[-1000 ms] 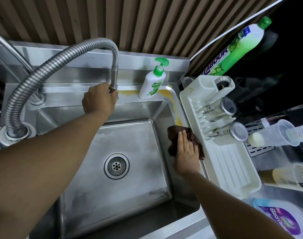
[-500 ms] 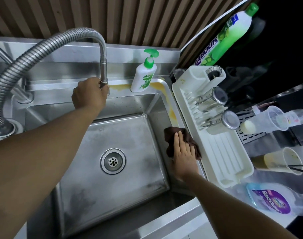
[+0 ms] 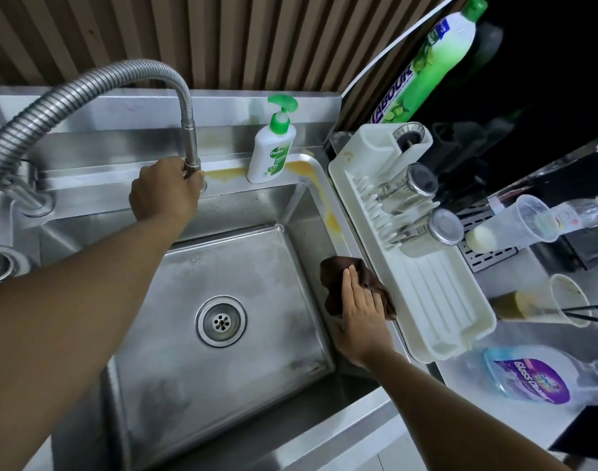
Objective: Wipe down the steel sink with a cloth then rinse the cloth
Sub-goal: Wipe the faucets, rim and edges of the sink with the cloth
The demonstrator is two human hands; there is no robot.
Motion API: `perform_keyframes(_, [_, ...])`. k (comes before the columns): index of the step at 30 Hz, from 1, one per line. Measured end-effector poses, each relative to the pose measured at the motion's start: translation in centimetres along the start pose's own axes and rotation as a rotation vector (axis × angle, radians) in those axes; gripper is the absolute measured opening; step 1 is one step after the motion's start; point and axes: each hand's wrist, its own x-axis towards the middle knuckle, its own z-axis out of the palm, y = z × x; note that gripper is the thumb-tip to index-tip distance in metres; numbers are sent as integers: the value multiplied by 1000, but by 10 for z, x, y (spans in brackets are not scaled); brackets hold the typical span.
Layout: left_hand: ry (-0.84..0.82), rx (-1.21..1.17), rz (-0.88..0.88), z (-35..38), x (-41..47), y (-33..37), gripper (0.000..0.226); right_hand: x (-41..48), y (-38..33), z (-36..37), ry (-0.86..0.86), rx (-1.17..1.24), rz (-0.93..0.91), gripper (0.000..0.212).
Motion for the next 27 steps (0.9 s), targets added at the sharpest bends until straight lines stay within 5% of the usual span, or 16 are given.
perform_keyframes(17, [17, 13, -15, 5, 4, -3, 26, 97, -15, -30, 18, -43, -40, 100])
perform_keyframes(27, [19, -4, 6, 4, 3, -4, 26, 44, -8, -18, -22, -2, -33, 103])
